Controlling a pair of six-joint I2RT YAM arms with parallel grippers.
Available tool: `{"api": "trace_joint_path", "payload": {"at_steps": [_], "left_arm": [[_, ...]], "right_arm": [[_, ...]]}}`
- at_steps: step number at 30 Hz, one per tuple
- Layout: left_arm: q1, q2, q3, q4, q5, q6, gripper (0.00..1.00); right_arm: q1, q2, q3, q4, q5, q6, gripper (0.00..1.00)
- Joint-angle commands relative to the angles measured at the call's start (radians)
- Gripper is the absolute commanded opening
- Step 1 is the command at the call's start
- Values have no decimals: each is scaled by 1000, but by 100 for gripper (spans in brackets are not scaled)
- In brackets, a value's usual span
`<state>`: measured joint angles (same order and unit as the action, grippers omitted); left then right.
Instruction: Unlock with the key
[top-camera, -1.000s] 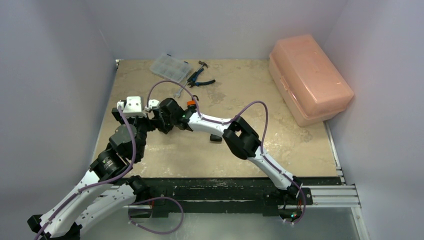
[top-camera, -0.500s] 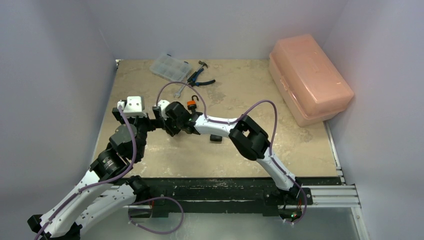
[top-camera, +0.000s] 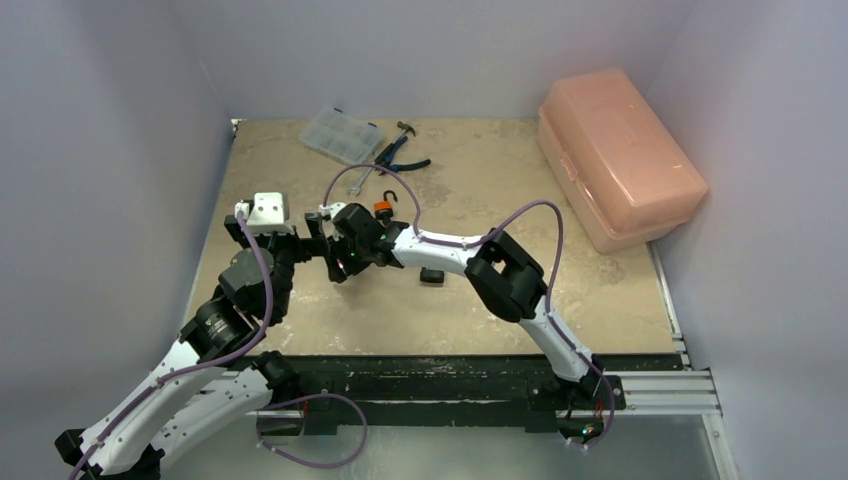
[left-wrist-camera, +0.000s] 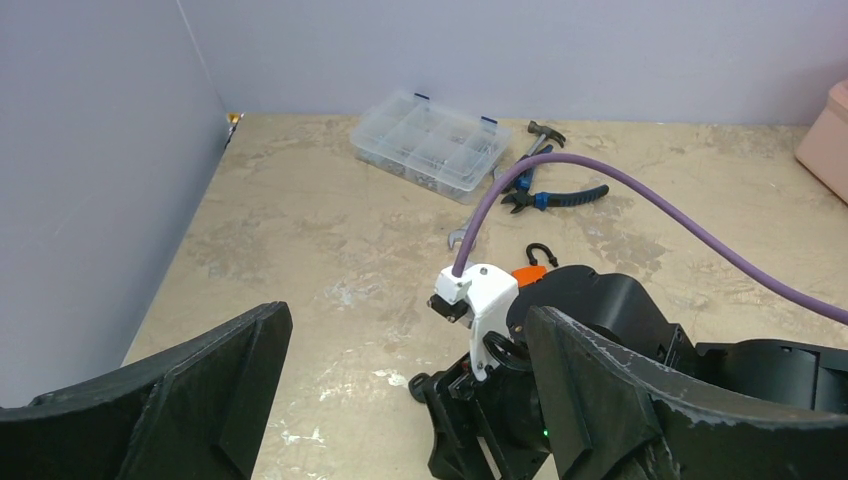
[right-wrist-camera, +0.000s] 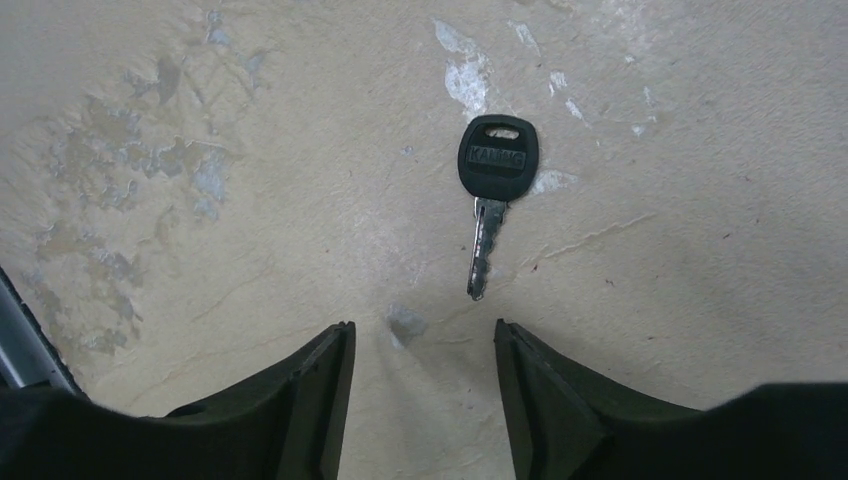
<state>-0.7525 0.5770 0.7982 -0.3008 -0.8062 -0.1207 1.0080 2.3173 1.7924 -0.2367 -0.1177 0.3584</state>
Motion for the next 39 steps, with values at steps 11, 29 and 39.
{"api": "trace_joint_path", "payload": {"at_steps": [11, 29, 39], "left_arm": [[10, 1, 5, 35, 10, -9, 95], [15, 1, 5, 40, 16, -9, 95], [19, 1, 5, 40, 18, -10, 95]], "right_arm": [[6, 133, 295, -120, 256, -16, 69], [56, 214, 350, -91, 368, -90, 64], [66, 227, 337, -84, 374, -95, 57]]}}
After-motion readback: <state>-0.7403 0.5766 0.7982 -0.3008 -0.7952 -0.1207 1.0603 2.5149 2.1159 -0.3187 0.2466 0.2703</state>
